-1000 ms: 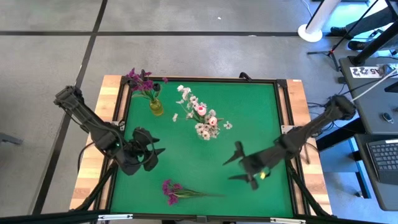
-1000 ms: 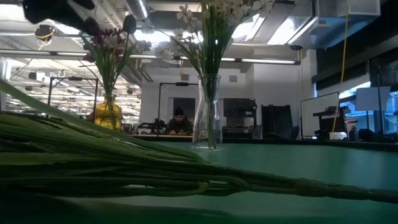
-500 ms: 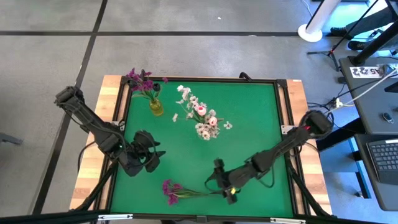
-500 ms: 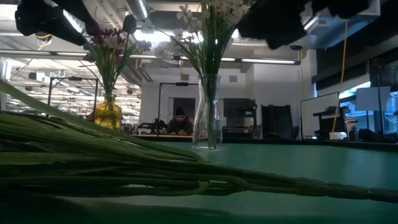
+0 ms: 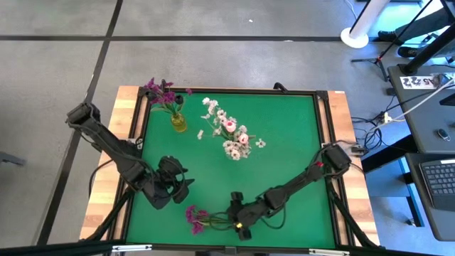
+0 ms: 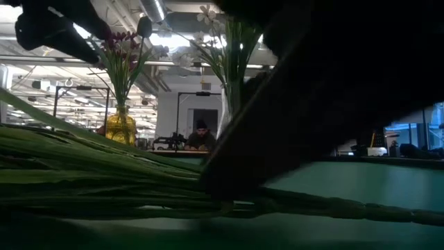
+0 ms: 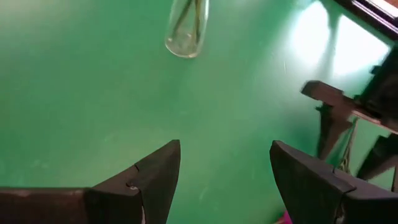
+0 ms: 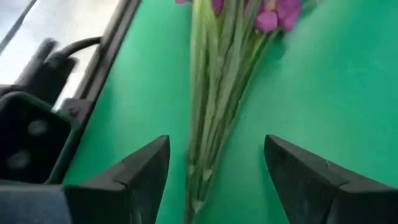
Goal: Sort flowers into vase by color
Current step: Put the purple flowers into the yellow vase
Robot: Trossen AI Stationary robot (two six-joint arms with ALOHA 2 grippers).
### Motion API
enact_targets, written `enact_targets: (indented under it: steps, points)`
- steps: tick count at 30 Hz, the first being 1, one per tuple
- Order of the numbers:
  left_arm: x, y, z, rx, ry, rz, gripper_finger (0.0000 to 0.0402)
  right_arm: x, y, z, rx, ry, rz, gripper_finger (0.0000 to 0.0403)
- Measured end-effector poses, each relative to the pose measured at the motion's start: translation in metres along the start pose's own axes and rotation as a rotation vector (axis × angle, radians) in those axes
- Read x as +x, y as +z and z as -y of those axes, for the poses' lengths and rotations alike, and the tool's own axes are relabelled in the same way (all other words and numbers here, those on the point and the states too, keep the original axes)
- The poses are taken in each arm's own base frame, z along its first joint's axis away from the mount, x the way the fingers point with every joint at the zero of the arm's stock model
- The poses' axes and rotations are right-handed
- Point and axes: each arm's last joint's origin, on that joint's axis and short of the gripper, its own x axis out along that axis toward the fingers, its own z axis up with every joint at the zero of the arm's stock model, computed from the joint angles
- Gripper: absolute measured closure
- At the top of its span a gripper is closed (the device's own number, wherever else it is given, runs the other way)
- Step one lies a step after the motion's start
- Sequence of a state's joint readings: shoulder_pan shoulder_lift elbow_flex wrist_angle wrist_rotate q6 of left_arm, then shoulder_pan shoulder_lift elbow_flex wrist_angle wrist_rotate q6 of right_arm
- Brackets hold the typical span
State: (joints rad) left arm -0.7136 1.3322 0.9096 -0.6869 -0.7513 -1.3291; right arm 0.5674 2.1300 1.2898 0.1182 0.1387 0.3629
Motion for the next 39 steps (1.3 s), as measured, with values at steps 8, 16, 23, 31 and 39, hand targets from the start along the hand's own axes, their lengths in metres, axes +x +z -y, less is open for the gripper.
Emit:
enact_targets:
  steps: [8,16,23,31,39]
  points:
    - [0.010,-0.012,0.007,0.007,0.005,-0.027,0.0159,0.016,-0.003,0.000,0.049,-0.057,0.003,0.0143]
    - [0.012,-0.014,0.008,0.024,0.006,-0.028,0.0159,0.017,-0.004,0.002,0.015,-0.074,-0.002,0.0202]
    - [0.012,-0.013,0.008,0.058,0.005,-0.028,0.0159,0.017,0.004,0.016,0.031,-0.028,-0.022,0.0360]
    - [-0.024,0.017,0.023,0.122,-0.113,-0.021,0.0159,0.010,0.035,0.015,0.058,0.105,0.031,0.0358]
    - [-0.120,0.085,0.036,0.211,-0.288,0.272,0.0159,-0.035,0.081,0.003,-0.056,0.165,0.179,0.0383]
